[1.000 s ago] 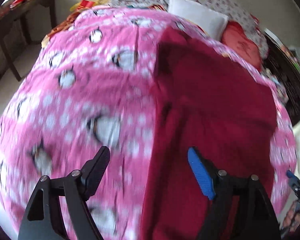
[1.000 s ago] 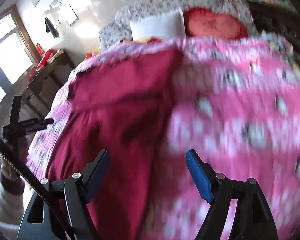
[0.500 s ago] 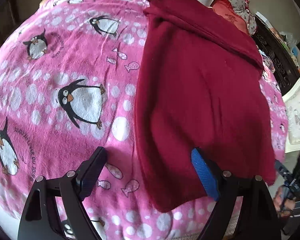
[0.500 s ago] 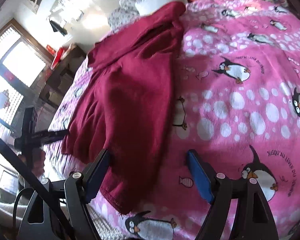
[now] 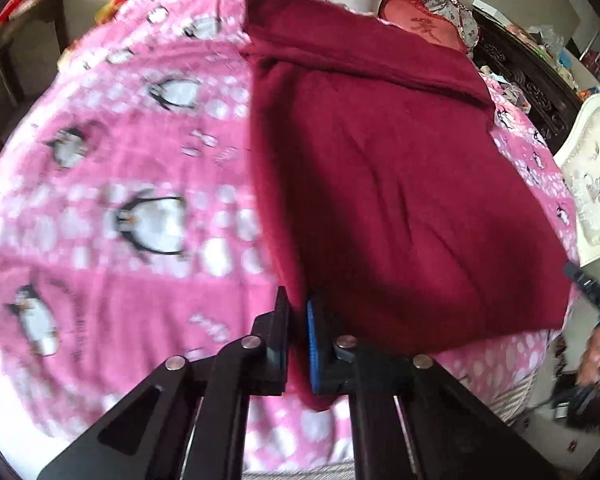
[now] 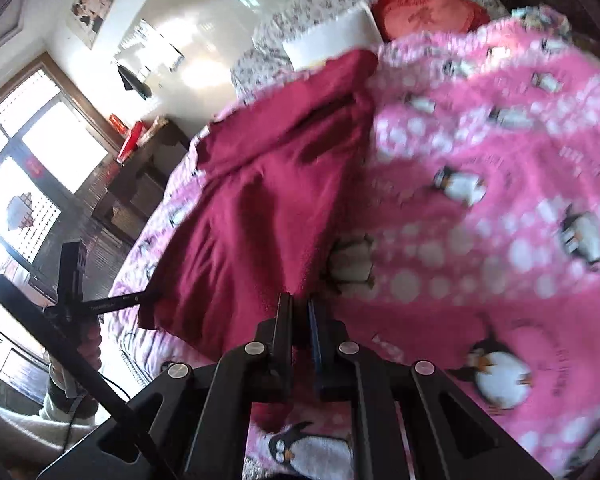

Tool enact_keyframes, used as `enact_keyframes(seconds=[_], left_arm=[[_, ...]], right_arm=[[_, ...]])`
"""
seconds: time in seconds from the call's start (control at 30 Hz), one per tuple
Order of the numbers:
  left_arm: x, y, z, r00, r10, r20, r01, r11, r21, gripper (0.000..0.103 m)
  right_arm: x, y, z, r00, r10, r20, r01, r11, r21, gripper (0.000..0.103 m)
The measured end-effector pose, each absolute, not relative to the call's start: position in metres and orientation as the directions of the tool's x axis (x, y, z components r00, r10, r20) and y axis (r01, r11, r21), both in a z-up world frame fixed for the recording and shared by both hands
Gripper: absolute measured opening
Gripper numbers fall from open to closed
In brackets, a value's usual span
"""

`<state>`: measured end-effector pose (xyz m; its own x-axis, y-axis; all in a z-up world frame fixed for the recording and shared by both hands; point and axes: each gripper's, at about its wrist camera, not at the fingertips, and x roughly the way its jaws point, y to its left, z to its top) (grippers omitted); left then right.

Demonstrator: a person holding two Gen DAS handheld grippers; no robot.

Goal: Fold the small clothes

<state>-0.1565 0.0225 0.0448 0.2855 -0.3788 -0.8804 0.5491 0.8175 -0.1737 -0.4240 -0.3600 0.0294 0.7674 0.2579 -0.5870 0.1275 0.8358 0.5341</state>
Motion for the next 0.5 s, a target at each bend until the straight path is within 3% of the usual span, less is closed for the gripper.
enact_keyframes(seconds=[0.17, 0.27, 0.33, 0.37, 0.4, 0.5], left_arm=[[-0.152, 0.038, 0.035, 0.273, -0.362, -0.891, 0.531, 0.829, -0.174, 0.007], [-0.152, 0.038, 0.027, 0.261, -0.358, -0.896, 0.504, 0.842, -0.19, 0.008], [-0.155, 0.039, 0.03, 0.282, -0.35, -0.893, 0.509, 0.844, -0.17, 0.012], [-0.155, 0.04, 0.031, 0.284, -0.351, -0.892, 0.505, 0.846, -0.172, 0.016], [-0.157, 0.039, 0.03, 0.285, -0.347, -0.894, 0.502, 0.848, -0.169, 0.024], [-0.156, 0.041, 0.028, 0.322, -0.303, -0.897, 0.466, 0.876, -0.129, 0.042]], right_arm=[[-0.427, -0.362, 0.032, 0.744, 0.139, -0.653, 0.201, 0.886, 0.418, 0.002], [-0.426, -0.375, 0.014, 0.743, 0.234, -0.628, 0.216, 0.803, 0.555, 0.004], [-0.43, -0.38, 0.005, 0.736, 0.306, -0.605, 0.211, 0.745, 0.633, 0.024], [-0.433, -0.379, 0.005, 0.728, 0.304, -0.615, 0.213, 0.752, 0.624, 0.05], [-0.436, -0.378, 0.005, 0.73, 0.3, -0.614, 0.209, 0.758, 0.618, 0.061], [-0.441, -0.372, 0.006, 0.732, 0.364, -0.576, 0.156, 0.734, 0.662, 0.062]])
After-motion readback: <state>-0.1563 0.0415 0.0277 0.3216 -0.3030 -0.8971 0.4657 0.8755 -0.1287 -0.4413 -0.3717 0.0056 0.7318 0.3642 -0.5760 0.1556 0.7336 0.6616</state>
